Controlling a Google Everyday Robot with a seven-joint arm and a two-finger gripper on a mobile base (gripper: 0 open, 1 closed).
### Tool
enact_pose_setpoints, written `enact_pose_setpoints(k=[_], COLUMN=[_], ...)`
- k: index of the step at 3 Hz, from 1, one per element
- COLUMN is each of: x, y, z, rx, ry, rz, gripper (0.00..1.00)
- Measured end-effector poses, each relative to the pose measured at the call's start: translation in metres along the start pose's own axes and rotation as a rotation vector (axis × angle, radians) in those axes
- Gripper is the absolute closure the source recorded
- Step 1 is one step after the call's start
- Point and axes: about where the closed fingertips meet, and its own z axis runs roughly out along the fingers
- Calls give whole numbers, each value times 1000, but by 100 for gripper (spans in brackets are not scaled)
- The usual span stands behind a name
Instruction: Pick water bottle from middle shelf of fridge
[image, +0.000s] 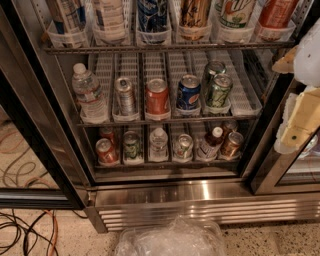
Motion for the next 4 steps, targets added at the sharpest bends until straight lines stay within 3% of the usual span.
enact_pose_setpoints(k=[1, 2, 4], x=[0, -12, -79], y=[0, -3, -18], z=[0, 14, 83], rx=[0, -1, -19], ry=[0, -90, -430], rz=[0, 14, 147], gripper=[0, 0, 0])
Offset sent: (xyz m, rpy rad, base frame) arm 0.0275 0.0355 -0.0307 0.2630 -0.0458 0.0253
